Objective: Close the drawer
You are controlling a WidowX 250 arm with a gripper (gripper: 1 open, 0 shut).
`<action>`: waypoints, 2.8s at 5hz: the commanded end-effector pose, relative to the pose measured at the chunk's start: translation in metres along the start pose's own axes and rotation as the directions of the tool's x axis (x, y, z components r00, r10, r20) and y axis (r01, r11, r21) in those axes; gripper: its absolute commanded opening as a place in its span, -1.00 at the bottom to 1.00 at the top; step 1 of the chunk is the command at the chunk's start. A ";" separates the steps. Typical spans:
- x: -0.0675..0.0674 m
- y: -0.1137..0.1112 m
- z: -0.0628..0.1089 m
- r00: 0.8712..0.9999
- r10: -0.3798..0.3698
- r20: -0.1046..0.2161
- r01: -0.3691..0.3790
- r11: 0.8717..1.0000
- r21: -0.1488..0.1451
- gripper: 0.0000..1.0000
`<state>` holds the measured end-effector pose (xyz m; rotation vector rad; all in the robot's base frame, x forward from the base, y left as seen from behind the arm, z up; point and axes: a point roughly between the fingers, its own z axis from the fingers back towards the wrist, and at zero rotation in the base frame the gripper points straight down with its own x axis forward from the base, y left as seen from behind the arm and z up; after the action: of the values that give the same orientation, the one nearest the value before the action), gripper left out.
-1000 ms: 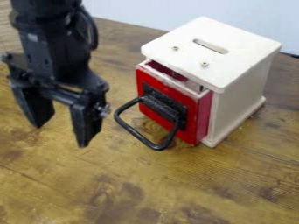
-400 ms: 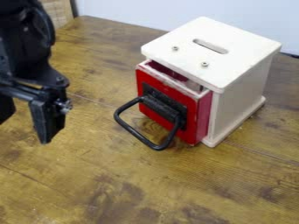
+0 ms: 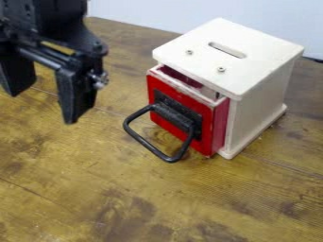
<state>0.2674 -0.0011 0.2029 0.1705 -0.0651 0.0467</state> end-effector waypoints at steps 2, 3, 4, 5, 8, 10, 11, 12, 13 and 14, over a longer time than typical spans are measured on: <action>-0.003 0.004 -0.004 0.999 -0.029 0.035 0.029 0.999 0.015 1.00; -0.005 0.008 -0.018 0.999 -0.025 0.042 0.025 1.000 0.016 1.00; -0.002 0.013 -0.043 0.996 0.078 0.040 -0.080 0.996 0.030 1.00; -0.001 0.014 -0.049 0.973 0.228 0.034 -0.228 0.974 -0.008 1.00; 0.009 -0.011 -0.030 0.978 0.202 0.057 -0.198 0.978 -0.066 1.00; 0.009 0.008 -0.037 0.996 -0.029 0.089 0.039 0.993 -0.110 1.00; 0.003 0.011 -0.032 0.995 -0.015 0.099 0.027 0.993 -0.118 1.00; -0.004 0.006 -0.022 0.997 0.043 0.068 -0.037 0.995 -0.096 1.00; -0.010 -0.006 -0.016 0.992 0.117 0.045 -0.114 0.991 -0.065 1.00; -0.012 -0.021 -0.011 0.991 0.118 0.056 -0.115 0.992 -0.055 1.00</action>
<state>0.2560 -0.0177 0.1672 0.1281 -0.0545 0.1639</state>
